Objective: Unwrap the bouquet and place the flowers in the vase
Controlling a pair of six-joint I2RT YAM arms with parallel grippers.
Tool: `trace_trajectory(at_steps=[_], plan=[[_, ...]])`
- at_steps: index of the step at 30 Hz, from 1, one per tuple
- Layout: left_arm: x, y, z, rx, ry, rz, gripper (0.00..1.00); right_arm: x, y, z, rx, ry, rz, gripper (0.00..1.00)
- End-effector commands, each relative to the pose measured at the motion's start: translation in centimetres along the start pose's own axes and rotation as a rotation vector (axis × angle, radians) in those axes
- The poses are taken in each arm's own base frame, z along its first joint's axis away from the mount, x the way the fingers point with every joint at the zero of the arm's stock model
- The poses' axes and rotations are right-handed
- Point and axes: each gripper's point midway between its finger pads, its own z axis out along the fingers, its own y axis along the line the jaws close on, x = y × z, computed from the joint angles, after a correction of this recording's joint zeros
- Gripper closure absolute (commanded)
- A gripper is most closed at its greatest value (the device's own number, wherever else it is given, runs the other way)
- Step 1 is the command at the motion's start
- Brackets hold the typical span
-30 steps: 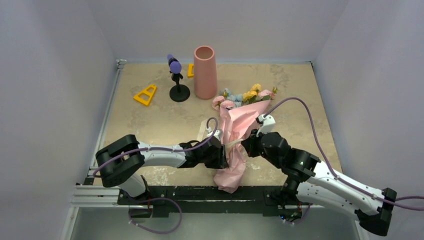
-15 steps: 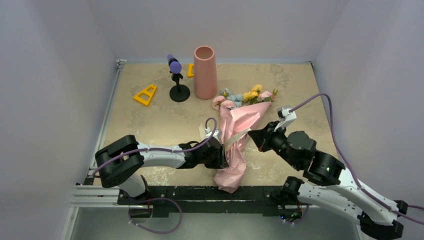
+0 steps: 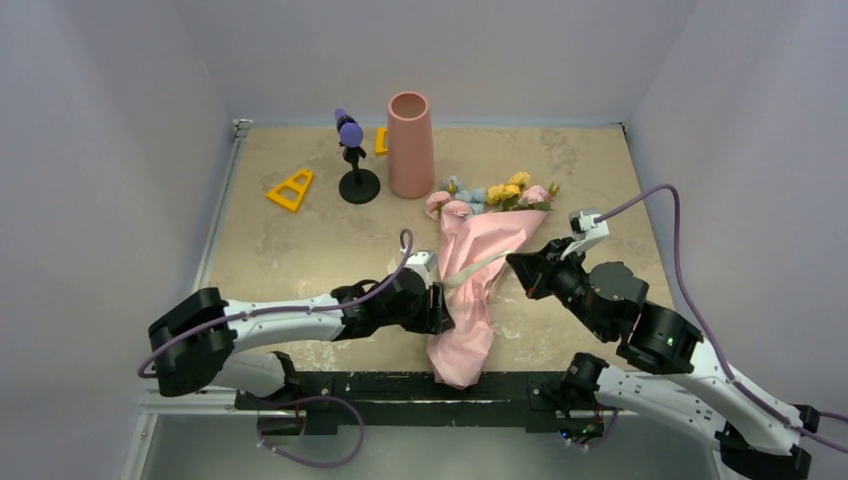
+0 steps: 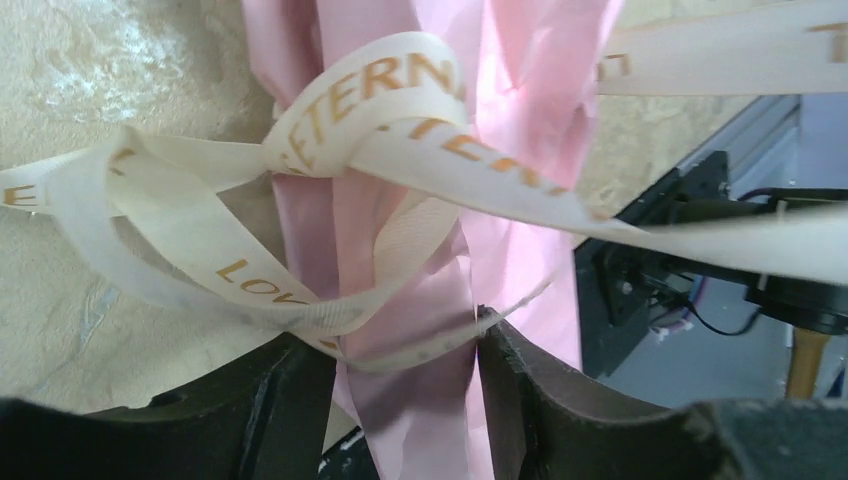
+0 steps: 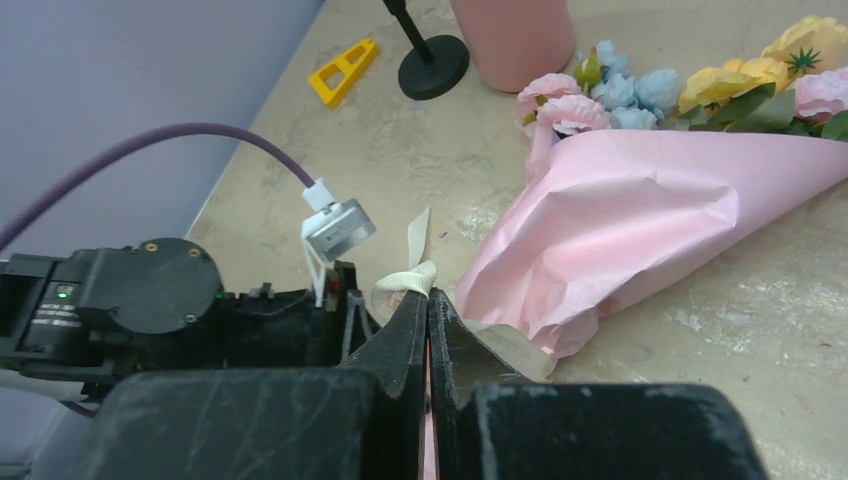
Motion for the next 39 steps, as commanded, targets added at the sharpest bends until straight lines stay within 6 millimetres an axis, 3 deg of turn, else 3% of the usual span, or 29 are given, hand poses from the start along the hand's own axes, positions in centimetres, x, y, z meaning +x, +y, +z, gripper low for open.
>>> trace_trajectory(at_steps=[1, 9, 10, 11, 12, 20, 26, 34, 39], plan=[[-2.0, -1.5, -2.8, 0.050, -0.064, 0.065, 0.42, -1.5, -0.6, -0.5, 0.024, -0.072, 0.015, 1.00], [-3.5, -0.7, -6.2, 0.027, -0.148, 0.080, 0.38, -3.4, 0.9, -0.8, -0.019, -0.077, -0.017, 1.00], [-3.7, -0.7, -6.6, 0.038, -0.165, 0.076, 0.31, -3.7, 1.2, -0.9, -0.027, -0.077, -0.023, 1.00], [-3.9, -0.9, -7.0, 0.061, -0.184, 0.076, 0.05, -3.9, 1.4, -0.9, -0.032, -0.076, -0.028, 1.00], [-4.0, -0.9, -7.3, 0.075, -0.199, 0.072, 0.01, -4.2, 1.6, -0.9, -0.035, -0.077, -0.034, 1.00], [-7.2, -0.6, -12.0, 0.088, -0.396, 0.091, 0.00, -4.5, 2.2, -0.7, -0.044, -0.058, -0.068, 1.00], [-10.0, -3.7, -15.6, 0.208, -0.527, 0.157, 0.00, -4.6, 3.5, -0.3, -0.088, -0.040, -0.076, 1.00], [-12.1, -10.2, -20.2, 0.480, -0.650, 0.329, 0.00, -7.9, 8.0, -1.5, -0.266, -0.067, -0.079, 1.00], [-13.1, -12.4, -21.3, 0.548, -0.696, 0.374, 0.00, -10.0, 10.5, -2.8, -0.378, -0.100, -0.064, 1.00]])
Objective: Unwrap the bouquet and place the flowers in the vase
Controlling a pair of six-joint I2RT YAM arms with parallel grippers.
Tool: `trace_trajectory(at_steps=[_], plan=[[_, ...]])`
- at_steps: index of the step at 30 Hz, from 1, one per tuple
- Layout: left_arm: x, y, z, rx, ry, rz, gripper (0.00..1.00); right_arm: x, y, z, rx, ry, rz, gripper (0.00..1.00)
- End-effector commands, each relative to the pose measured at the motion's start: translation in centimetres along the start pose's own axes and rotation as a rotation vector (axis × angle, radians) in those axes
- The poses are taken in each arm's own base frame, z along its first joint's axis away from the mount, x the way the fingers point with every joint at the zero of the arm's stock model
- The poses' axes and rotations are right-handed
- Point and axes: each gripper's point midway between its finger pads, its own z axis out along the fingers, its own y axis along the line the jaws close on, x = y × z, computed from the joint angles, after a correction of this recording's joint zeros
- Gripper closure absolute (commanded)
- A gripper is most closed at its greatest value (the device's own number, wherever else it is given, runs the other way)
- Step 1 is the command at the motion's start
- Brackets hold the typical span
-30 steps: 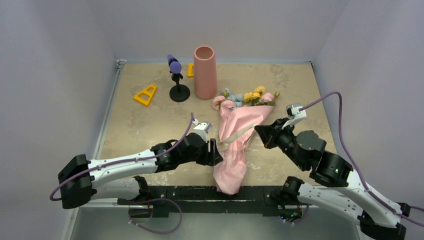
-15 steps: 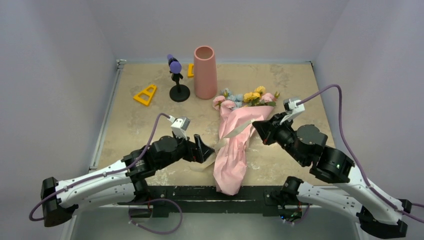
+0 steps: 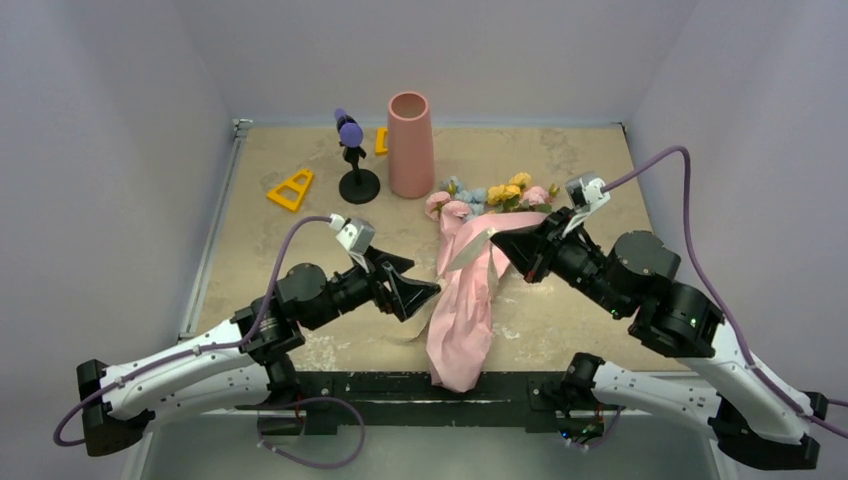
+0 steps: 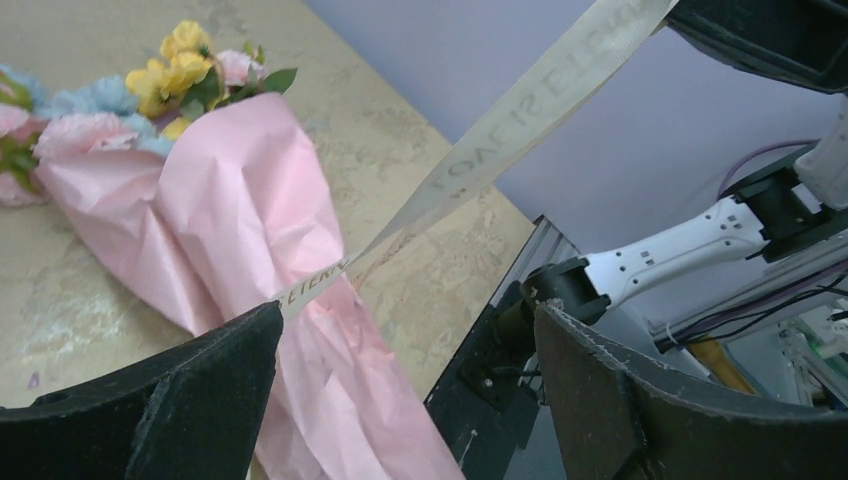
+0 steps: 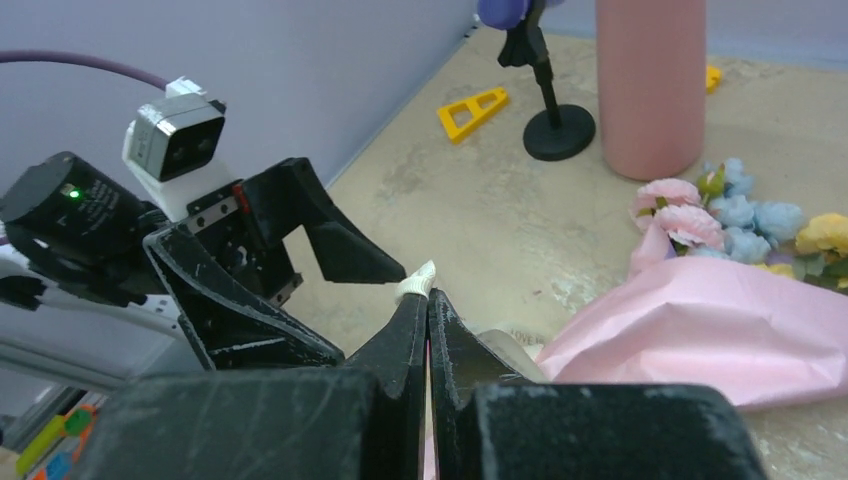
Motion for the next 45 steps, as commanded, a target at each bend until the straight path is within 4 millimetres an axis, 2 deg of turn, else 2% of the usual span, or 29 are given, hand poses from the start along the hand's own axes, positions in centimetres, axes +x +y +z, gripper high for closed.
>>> trace_trajectory(at_steps=[1, 8, 12, 18, 25, 29, 38, 42, 45], plan=[[-4.8, -4.0, 0.2, 0.160, -0.146, 0.073, 0.00, -4.3, 3.8, -1.4, -0.168, -0.095, 0.009, 1.00], [-7.2, -7.6, -0.4, 0.356, -0.285, 0.095, 0.00, -7.3, 6.2, -2.7, -0.266, -0.157, 0.039, 1.00], [-7.9, -9.0, -0.4, 0.422, -0.310, 0.102, 0.00, -8.1, 6.7, -2.7, -0.277, -0.162, 0.053, 1.00], [-7.5, -10.5, 1.3, 0.481, -0.249, 0.131, 0.00, -8.4, 7.5, -1.9, -0.303, -0.174, 0.099, 1.00], [-8.3, -12.3, 3.2, 0.543, -0.255, 0.112, 0.00, -8.7, 8.6, -1.0, -0.341, -0.174, 0.143, 1.00], [-8.0, -12.2, 4.7, 0.530, -0.239, 0.116, 0.00, -8.4, 9.2, -0.5, -0.362, -0.158, 0.162, 1.00], [-5.9, -11.6, 7.9, 0.512, -0.168, 0.120, 0.00, -7.2, 10.2, -0.2, -0.427, -0.120, 0.206, 1.00], [-5.2, -11.0, 8.4, 0.491, -0.151, 0.115, 0.13, -7.0, 10.4, -0.4, -0.441, -0.118, 0.213, 1.00], [-5.0, -10.6, 8.1, 0.481, -0.152, 0.113, 0.27, -7.3, 10.1, -0.7, -0.433, -0.136, 0.214, 1.00]])
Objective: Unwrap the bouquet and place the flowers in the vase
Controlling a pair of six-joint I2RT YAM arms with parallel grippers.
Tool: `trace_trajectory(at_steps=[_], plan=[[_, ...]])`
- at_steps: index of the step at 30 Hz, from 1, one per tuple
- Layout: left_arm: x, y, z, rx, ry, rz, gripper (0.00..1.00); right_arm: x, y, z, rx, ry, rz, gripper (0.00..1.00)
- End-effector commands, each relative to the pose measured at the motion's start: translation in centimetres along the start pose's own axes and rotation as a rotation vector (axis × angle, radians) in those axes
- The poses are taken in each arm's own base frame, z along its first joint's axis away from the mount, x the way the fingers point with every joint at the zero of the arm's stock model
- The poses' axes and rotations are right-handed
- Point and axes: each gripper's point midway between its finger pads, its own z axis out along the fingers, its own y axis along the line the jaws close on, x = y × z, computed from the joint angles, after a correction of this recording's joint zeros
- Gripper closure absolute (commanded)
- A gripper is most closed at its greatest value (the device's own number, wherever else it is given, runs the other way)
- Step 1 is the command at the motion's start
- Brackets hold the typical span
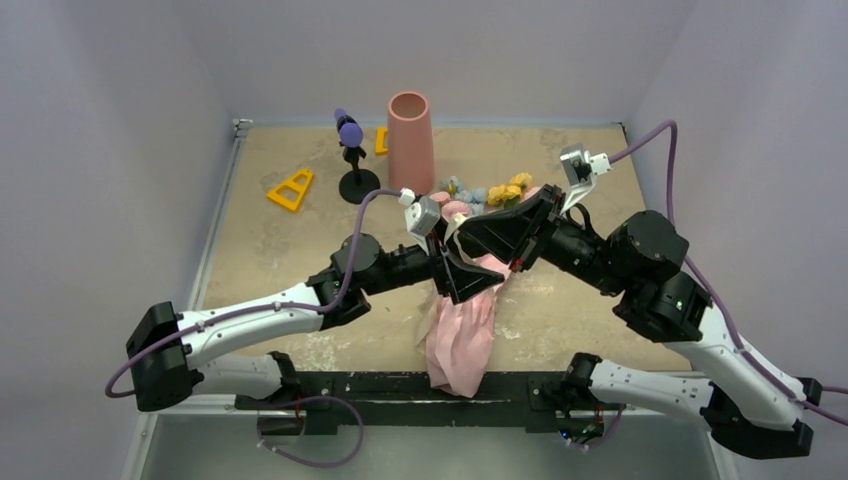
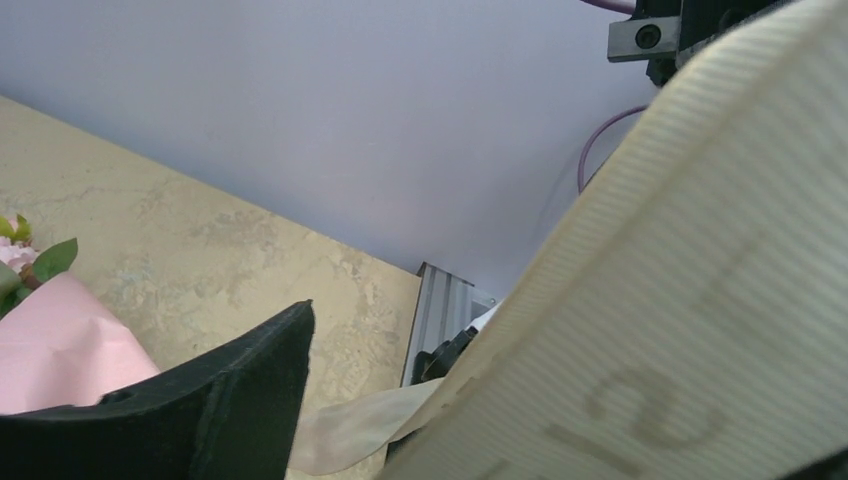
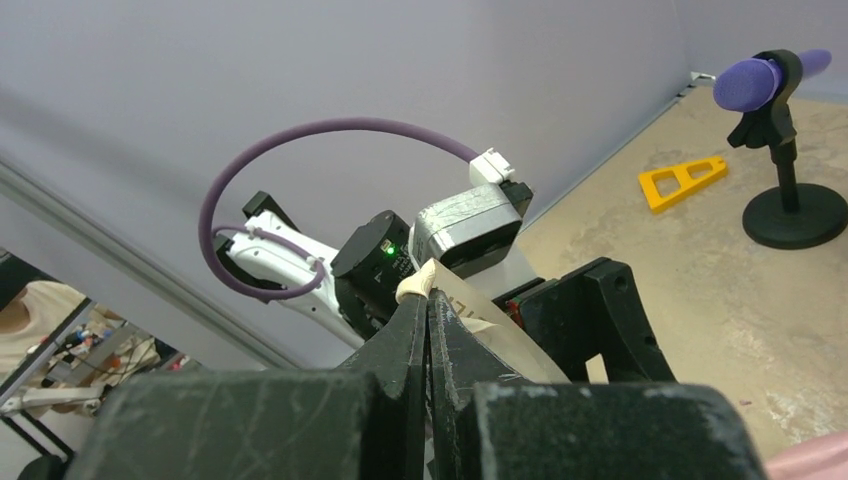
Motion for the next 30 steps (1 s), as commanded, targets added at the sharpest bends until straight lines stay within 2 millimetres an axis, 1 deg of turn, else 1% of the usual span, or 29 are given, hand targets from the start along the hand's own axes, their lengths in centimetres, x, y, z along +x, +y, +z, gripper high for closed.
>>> trace_trajectory(at_steps=[1, 4, 5, 10, 14, 15, 17, 18, 19, 20, 22, 24, 26, 27, 30], plan=[[-2.8, -1.2, -0.3, 0.032, -0.085, 0.037, 0.33, -1.5, 1.4, -0.8, -0.053, -0.057, 0.007, 1.00], [-2.8, -1.2, -0.9, 0.021, -0.091, 0.037, 0.50, -1.6, 1.3, -1.2, -0.049, -0.068, 0.005, 1.00], [-2.7, -1.1, -1.0, 0.017, -0.088, 0.038, 0.58, -1.5, 1.2, -1.2, -0.047, -0.066, 0.005, 1.00], [-2.4, -0.9, -1.3, 0.001, -0.060, 0.031, 1.00, -1.0, 0.6, -1.1, -0.030, -0.059, 0.004, 1.00], [-2.2, -0.9, -1.7, -0.015, -0.040, 0.015, 1.00, -0.9, 0.2, -1.2, -0.010, -0.058, -0.003, 1.00], [-2.2, -0.8, -1.8, -0.025, -0.034, 0.005, 1.00, -0.8, -0.1, -1.3, 0.004, -0.054, -0.004, 0.88], [-2.7, -0.7, -2.4, -0.059, -0.029, 0.009, 1.00, -0.5, -0.5, -1.5, 0.029, -0.035, -0.017, 0.61], [-3.2, -0.6, -2.8, -0.085, -0.027, 0.017, 1.00, -0.5, -0.9, -1.7, 0.050, -0.031, -0.027, 0.50], [-3.6, -0.4, -3.2, -0.116, -0.022, 0.029, 1.00, -0.7, -1.5, -1.9, 0.087, -0.039, -0.036, 0.42], [-4.4, -0.2, -3.7, -0.148, -0.027, 0.044, 1.00, -0.7, -1.9, -2.2, 0.107, -0.038, -0.039, 0.36], [-5.9, 0.0, -4.8, -0.205, -0.032, 0.080, 1.00, -0.7, -2.6, -3.0, 0.146, -0.044, -0.051, 0.29], [-7.4, -0.1, -5.8, -0.250, -0.034, 0.113, 1.00, -1.1, -3.4, -3.7, 0.188, -0.069, -0.069, 0.25], [-9.3, -0.4, -6.6, -0.282, -0.047, 0.141, 1.00, -1.3, -4.4, -4.5, 0.233, -0.086, -0.087, 0.23], [-9.6, -0.2, -7.1, -0.312, -0.032, 0.149, 1.00, -1.2, -4.9, -4.8, 0.256, -0.091, -0.095, 0.23], [-11.8, -0.6, -8.1, -0.352, -0.057, 0.168, 1.00, -0.6, -6.1, -5.2, 0.296, -0.096, -0.113, 0.23]])
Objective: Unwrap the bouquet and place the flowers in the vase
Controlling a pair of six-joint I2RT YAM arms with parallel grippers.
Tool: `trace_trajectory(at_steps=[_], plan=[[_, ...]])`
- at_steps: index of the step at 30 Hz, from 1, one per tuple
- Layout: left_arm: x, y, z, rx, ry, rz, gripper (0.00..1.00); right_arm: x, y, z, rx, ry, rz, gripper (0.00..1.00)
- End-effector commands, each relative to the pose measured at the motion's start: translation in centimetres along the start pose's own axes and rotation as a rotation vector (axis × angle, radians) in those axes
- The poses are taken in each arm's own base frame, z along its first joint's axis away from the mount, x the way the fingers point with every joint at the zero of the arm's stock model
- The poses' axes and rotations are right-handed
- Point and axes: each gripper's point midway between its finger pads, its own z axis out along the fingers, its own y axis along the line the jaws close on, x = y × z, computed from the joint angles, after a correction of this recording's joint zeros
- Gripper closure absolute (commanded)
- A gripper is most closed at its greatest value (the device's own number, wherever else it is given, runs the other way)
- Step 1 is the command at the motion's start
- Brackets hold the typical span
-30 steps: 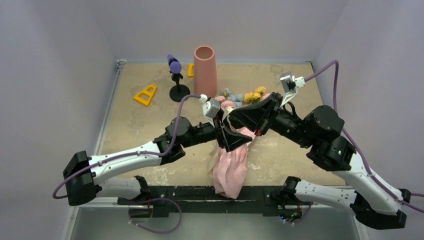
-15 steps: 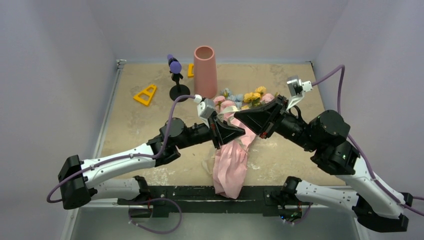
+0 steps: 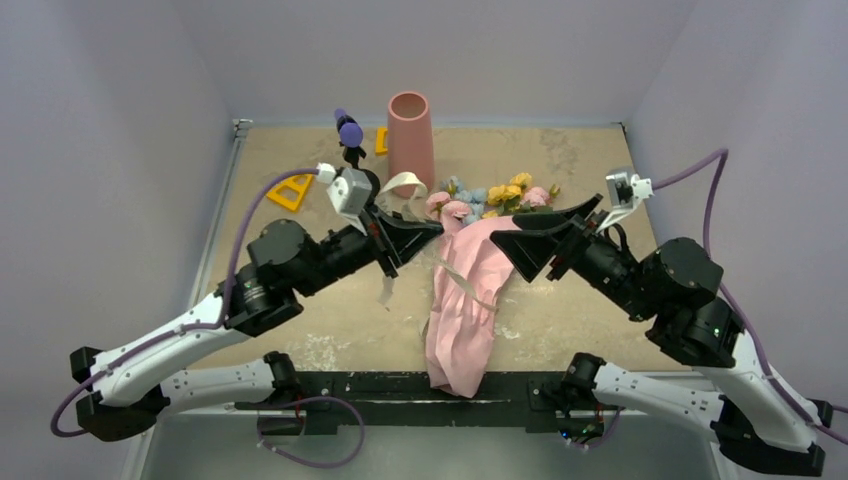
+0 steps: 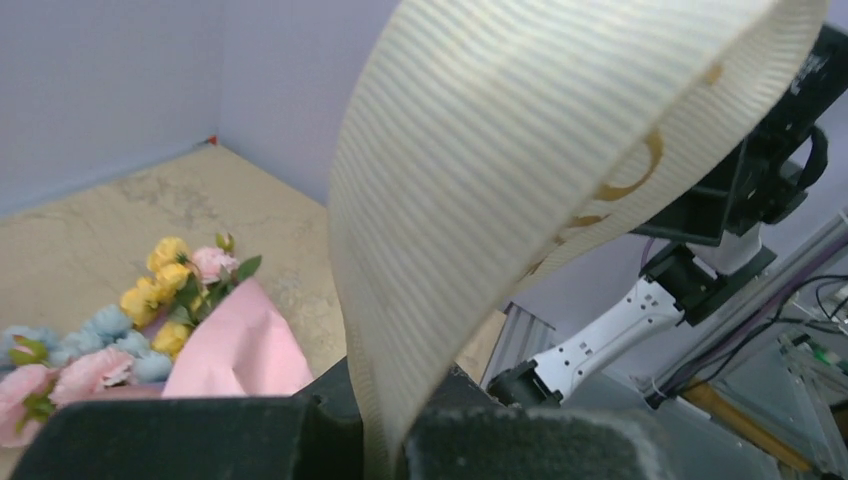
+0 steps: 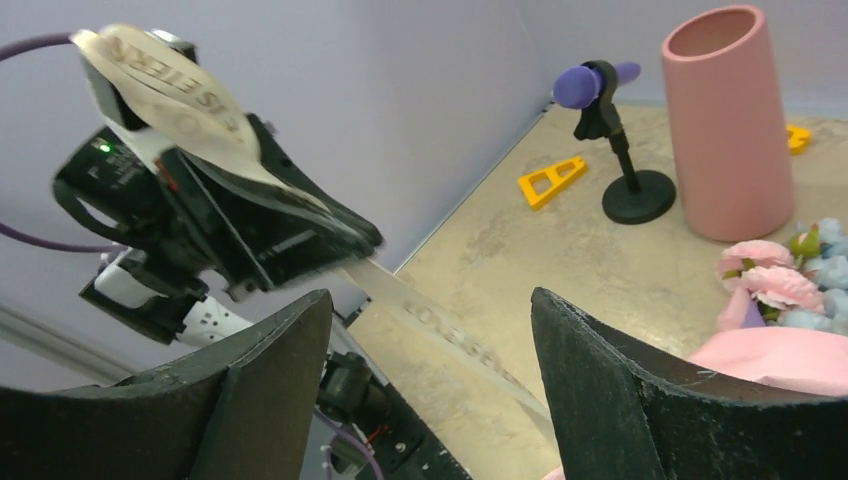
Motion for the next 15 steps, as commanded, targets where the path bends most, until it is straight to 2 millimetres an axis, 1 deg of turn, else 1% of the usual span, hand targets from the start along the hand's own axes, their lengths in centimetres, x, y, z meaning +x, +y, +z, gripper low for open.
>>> trace_trajectory(at_steps=[1, 3, 5, 11, 13, 15], plan=[[-3.8, 1.3, -1.9, -0.124, -0.027, 0.071, 1.00, 0.0, -2.6, -0.7, 0.100, -0.043, -0.053, 0.23], [-5.1, 1.3, -2.3, -0.151, -0.043, 0.076, 1.00, 0.7, -3.4, -0.3, 0.126, -0.035, -0.086, 0.23], [-6.5, 1.3, -2.6, -0.175, -0.058, 0.081, 1.00, 1.8, -4.0, 0.4, 0.141, -0.006, -0.100, 0.24], [-10.5, 0.5, -3.1, -0.197, -0.125, 0.075, 1.00, 4.7, -3.6, 2.8, 0.070, 0.056, -0.135, 0.26], [-11.9, 0.0, -3.2, -0.194, -0.152, 0.069, 1.00, 5.6, -3.7, 3.6, 0.067, 0.081, -0.149, 0.26], [-12.8, -0.3, -3.2, -0.188, -0.165, 0.075, 1.00, 6.7, -4.1, 4.3, 0.072, 0.118, -0.166, 0.26]])
